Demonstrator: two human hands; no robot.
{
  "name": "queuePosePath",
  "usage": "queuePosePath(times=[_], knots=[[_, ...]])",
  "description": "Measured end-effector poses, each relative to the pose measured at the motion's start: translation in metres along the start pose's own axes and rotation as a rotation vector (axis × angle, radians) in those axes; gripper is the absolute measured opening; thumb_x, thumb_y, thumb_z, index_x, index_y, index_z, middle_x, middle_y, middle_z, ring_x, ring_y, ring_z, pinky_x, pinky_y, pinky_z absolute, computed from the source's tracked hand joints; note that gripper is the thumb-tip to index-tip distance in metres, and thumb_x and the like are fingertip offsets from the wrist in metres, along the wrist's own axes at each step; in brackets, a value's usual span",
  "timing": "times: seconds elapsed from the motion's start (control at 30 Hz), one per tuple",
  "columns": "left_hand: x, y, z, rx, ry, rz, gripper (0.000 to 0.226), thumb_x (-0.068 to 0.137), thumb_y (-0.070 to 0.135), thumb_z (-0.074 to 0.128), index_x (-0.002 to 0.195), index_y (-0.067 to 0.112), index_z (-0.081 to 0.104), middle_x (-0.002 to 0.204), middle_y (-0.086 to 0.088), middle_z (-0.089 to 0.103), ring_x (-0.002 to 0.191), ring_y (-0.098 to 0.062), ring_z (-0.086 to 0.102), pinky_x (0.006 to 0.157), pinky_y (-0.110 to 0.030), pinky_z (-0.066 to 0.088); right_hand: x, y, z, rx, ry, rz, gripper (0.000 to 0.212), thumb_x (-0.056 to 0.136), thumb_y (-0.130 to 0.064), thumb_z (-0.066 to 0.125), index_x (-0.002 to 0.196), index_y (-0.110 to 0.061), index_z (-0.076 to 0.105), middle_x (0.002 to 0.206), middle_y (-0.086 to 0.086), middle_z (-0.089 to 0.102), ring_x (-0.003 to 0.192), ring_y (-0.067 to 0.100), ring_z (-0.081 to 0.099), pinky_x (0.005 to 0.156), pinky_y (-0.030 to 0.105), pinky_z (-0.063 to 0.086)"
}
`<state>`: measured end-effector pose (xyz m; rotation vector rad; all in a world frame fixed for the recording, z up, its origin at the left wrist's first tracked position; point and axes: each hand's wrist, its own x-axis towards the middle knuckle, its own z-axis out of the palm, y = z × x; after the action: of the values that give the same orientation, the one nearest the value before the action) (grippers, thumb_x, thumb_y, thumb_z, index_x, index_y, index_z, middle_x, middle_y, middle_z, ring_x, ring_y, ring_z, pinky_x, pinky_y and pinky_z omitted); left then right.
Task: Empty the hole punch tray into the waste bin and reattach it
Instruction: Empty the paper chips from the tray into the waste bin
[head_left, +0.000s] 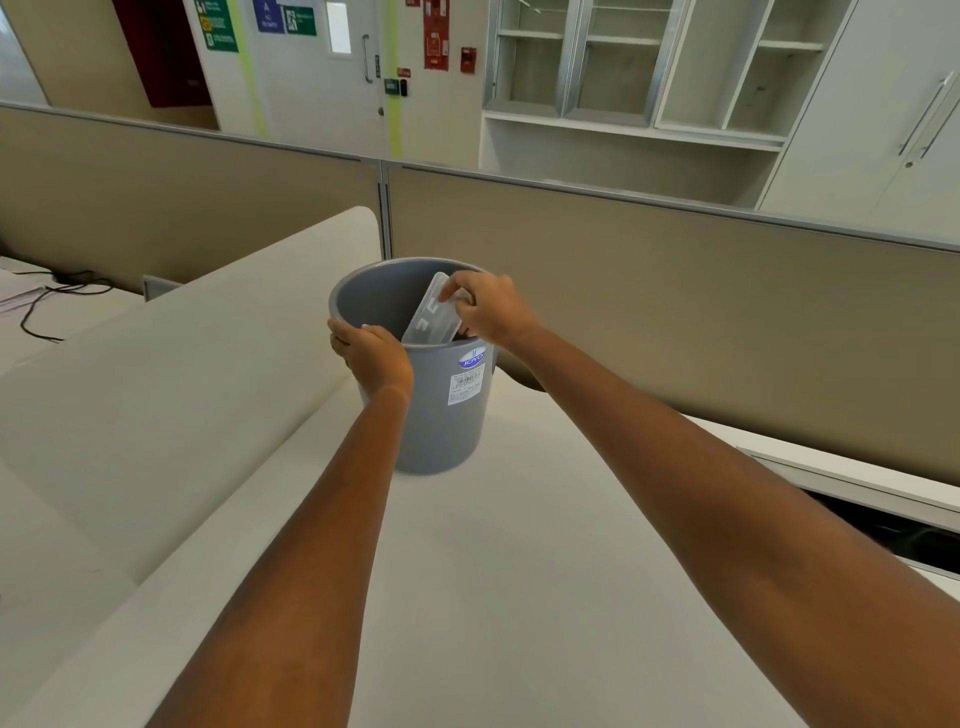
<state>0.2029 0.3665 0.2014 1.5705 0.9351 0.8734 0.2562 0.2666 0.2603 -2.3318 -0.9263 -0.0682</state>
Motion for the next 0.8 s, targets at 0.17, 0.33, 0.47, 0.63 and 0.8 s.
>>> queuePosePath(times=[0.17,0.33,0.47,0.63,0.8], knots=[[-0.001,0.001,-0.001,0.009,-0.002,-0.005,0.05,0.099,0.011,0.023,0.146,-0.001,0.011,0.152,-0.023,0.021,0.133,-0.036,0.038,0.109,-0.039,0.038,-0.004,0.004,-0.002,-0.023,0.045,-0.06,0.044,0.087,-0.001,0.05,0.128,-0.016,0.049,0.115,0.017,0.064,0.093,0.027,0.061,0.075,0.029,0.052],[-0.001,0.001,-0.001,0.018,0.002,-0.015,0.049,0.1,0.011,0.024,0.146,0.0,0.012,0.152,-0.022,0.022,0.133,-0.035,0.038,0.109,-0.038,0.038,-0.006,0.001,-0.005,-0.143,0.002,-0.144,0.047,0.085,-0.003,0.059,0.129,-0.011,0.048,0.114,0.016,0.064,0.103,0.028,0.06,0.09,0.031,0.049],[-0.002,0.001,-0.002,0.025,0.0,-0.011,0.049,0.1,0.011,0.024,0.146,0.0,0.012,0.152,-0.021,0.023,0.134,-0.035,0.038,0.11,-0.038,0.038,-0.005,-0.005,-0.007,-0.076,-0.016,-0.117,0.046,0.082,-0.004,0.061,0.126,-0.012,0.051,0.113,0.015,0.065,0.1,0.027,0.06,0.09,0.032,0.05],[-0.003,0.002,-0.003,0.031,0.002,-0.015,0.049,0.1,0.011,0.024,0.146,0.001,0.012,0.151,-0.022,0.024,0.133,-0.036,0.038,0.109,-0.039,0.038,-0.008,-0.006,-0.008,-0.134,0.042,-0.143,0.048,0.082,-0.007,0.058,0.128,-0.015,0.049,0.111,0.013,0.066,0.1,0.029,0.061,0.089,0.037,0.052],[-0.004,0.002,-0.003,0.02,0.002,-0.022,0.049,0.099,0.012,0.024,0.146,0.001,0.012,0.15,-0.023,0.024,0.133,-0.036,0.038,0.109,-0.041,0.038,-0.013,-0.008,-0.005,-0.211,0.066,-0.2,0.044,0.083,-0.01,0.057,0.126,-0.015,0.051,0.11,0.013,0.067,0.099,0.029,0.062,0.086,0.038,0.053]])
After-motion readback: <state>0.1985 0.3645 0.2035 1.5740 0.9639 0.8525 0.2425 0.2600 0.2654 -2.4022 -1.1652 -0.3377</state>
